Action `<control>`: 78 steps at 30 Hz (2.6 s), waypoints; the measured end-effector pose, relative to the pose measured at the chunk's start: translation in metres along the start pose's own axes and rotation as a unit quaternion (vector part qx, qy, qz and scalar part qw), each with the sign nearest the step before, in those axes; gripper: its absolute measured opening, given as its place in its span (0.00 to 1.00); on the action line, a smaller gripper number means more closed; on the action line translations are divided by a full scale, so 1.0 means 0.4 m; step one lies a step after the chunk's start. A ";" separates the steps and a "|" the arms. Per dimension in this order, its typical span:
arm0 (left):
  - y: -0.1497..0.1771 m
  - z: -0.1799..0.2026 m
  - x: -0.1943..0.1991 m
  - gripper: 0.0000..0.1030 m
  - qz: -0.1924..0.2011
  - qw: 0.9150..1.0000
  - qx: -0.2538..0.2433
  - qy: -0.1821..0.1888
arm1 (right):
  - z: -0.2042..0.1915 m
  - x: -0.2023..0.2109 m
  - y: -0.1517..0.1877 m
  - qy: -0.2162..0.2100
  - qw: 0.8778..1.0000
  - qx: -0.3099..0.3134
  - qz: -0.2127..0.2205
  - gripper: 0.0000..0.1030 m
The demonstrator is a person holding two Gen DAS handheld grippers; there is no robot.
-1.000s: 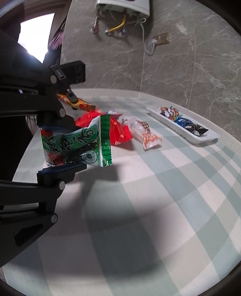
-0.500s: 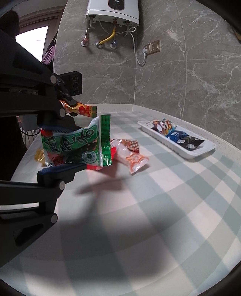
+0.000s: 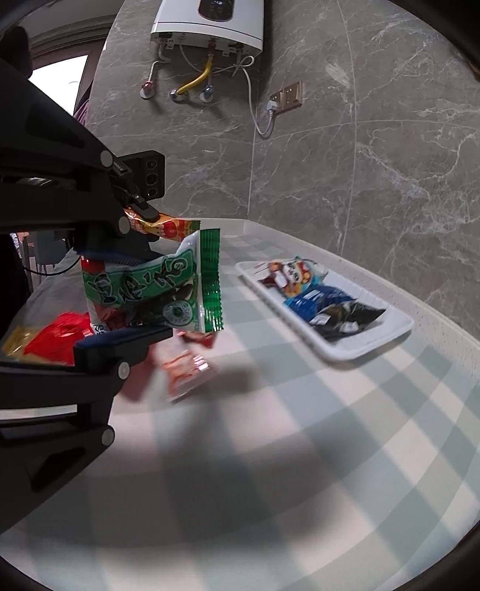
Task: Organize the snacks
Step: 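Carry the green packet and orange bar to the white tray and release them inside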
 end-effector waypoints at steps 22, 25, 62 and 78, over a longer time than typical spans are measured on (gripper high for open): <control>-0.324 -0.203 -0.006 0.23 0.066 0.996 0.043 -0.044 | -0.085 -0.149 -0.324 0.015 1.000 0.005 0.003 0.31; -0.361 -0.231 -0.016 0.23 0.078 0.994 0.052 -0.048 | -0.083 -0.167 -0.355 0.018 1.000 0.004 0.003 0.31; -0.492 -0.245 -0.257 0.47 0.017 0.975 -0.084 -0.203 | -0.172 -0.293 -0.444 0.191 0.970 0.141 0.047 0.56; -0.493 -0.184 -0.187 0.50 0.047 0.962 -0.114 -0.244 | -0.208 -0.234 -0.374 0.188 0.965 0.169 0.063 0.59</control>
Point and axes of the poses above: each gripper's, at about its wrist camera, not at the fingertips, and x roughly against the way its jaws point, z to its right, y to its underside, the point moved 2 cm from there along -x, roughly the way its jaws point, and after that the axes turned 10 degrees about -x, right-handed, at the moved point
